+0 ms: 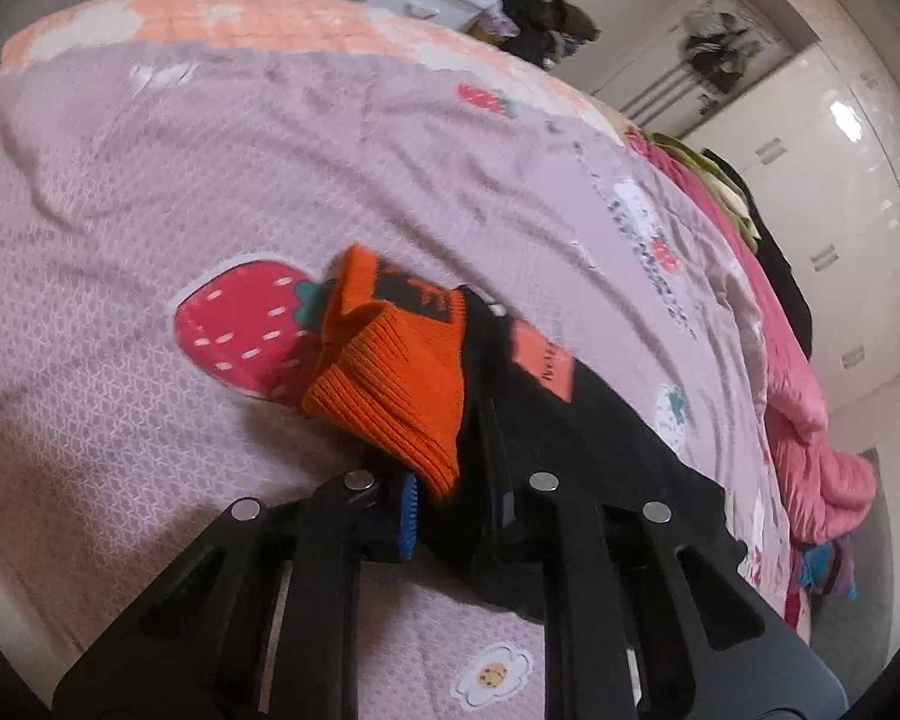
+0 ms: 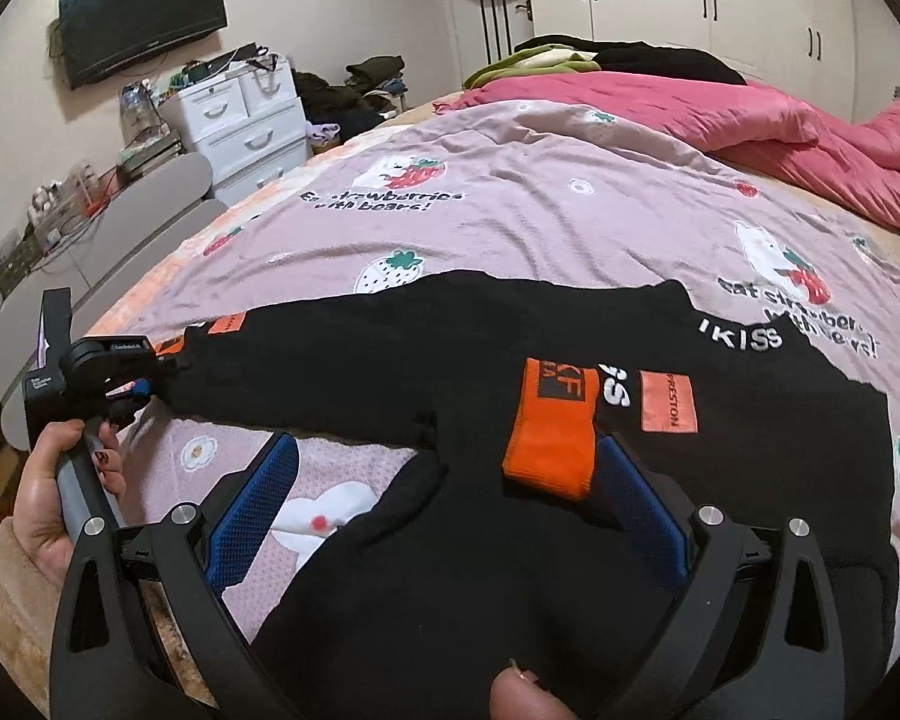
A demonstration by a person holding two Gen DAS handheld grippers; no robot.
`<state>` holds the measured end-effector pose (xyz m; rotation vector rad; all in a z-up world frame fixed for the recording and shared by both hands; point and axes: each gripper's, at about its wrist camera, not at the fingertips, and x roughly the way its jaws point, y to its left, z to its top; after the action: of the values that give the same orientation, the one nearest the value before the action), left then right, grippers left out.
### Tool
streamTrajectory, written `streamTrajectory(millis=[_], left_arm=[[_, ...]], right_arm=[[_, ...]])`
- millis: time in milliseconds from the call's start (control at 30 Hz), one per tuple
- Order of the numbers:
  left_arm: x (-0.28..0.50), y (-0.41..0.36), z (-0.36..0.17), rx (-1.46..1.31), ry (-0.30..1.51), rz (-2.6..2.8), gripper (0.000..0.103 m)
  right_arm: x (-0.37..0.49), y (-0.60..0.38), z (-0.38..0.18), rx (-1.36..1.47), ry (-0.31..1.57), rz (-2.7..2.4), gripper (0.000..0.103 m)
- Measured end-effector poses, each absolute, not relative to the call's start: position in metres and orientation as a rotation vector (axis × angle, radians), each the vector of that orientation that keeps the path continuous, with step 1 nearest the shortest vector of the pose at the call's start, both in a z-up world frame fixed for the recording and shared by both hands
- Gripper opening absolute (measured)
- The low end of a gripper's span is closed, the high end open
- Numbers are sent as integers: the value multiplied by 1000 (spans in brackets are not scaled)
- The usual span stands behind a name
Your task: Fold small clothes
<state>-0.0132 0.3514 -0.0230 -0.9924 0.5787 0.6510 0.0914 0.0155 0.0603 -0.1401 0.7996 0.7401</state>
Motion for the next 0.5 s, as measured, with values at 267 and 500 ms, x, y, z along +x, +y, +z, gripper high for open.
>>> streamTrajectory(millis=[267,500], left_arm=[[-7,333,-1,-882,541,565,8],[1,323,7,-843,522,514,8]], right_arm=[[94,10,54,-141,829,715,99],[100,-5,58,-92,825,688,99]])
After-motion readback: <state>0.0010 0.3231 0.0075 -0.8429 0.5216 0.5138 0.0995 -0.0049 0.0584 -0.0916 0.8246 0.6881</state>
